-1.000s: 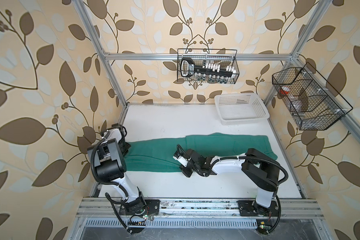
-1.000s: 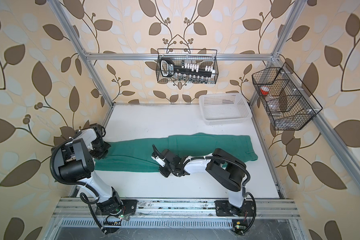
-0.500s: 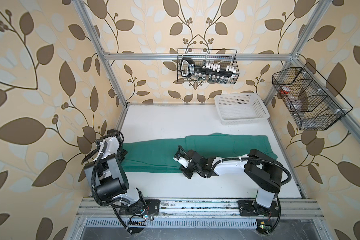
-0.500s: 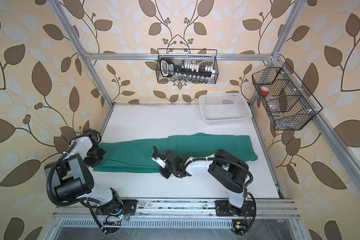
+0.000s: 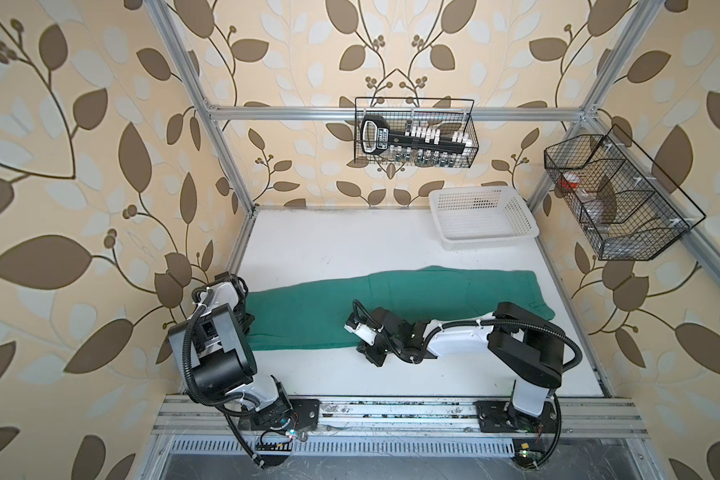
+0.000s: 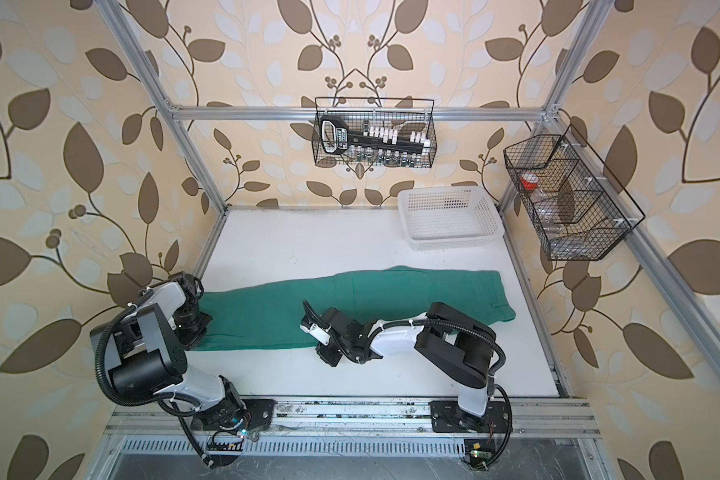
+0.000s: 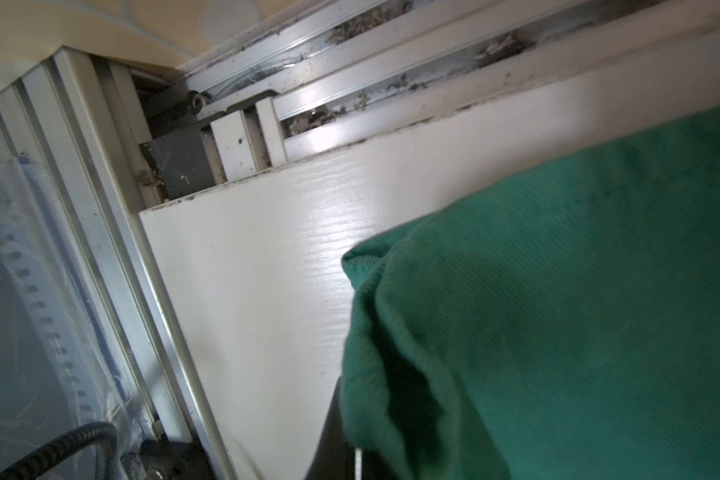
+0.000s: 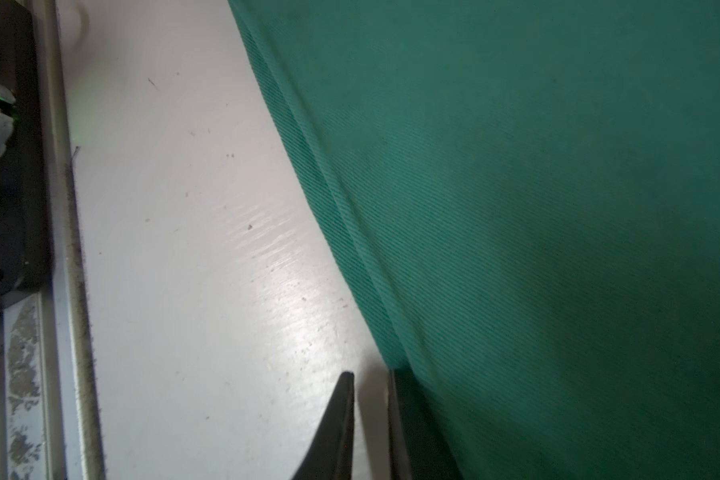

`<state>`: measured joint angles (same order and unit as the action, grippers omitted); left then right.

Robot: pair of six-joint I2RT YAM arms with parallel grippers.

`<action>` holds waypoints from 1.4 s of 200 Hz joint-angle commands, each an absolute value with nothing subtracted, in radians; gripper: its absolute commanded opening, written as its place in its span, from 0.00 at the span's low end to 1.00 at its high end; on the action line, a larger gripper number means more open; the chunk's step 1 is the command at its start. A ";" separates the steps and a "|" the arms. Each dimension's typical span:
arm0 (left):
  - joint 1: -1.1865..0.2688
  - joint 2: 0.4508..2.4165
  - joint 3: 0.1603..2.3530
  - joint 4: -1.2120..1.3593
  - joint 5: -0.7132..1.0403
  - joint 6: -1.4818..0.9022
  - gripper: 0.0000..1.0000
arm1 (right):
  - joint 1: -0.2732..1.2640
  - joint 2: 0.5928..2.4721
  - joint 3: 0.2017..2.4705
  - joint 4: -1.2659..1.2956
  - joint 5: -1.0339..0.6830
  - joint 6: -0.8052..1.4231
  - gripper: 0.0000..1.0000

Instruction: Fold and stack the trousers

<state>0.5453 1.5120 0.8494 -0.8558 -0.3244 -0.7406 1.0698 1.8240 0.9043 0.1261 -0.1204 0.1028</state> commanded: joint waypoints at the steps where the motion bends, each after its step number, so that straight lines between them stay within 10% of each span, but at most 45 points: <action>1: 0.573 1.490 0.846 -0.888 -0.379 -0.784 0.00 | 1.039 1.724 0.878 0.120 -0.182 0.120 0.22; 101: 0.585 1.354 0.856 -0.944 -0.352 -0.762 0.21 | 0.746 1.568 0.733 0.062 -0.185 0.356 0.51; 136: 0.584 1.302 0.867 -0.929 -0.227 -0.709 0.54 | 0.739 1.606 0.689 0.051 -0.190 0.393 0.52; 184: 0.583 1.367 0.904 -0.865 -0.140 -0.542 0.75 | 0.668 1.514 0.621 0.020 -0.207 0.436 0.58; 280: 0.549 1.411 0.943 -0.709 0.039 -0.440 0.84 | 0.141 1.440 0.610 -0.147 -0.131 0.508 0.73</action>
<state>0.5556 1.4078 0.9058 -0.7296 0.0170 -0.4870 0.2085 1.4044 0.6041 -0.0711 -0.1852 0.4610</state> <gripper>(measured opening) 0.838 0.727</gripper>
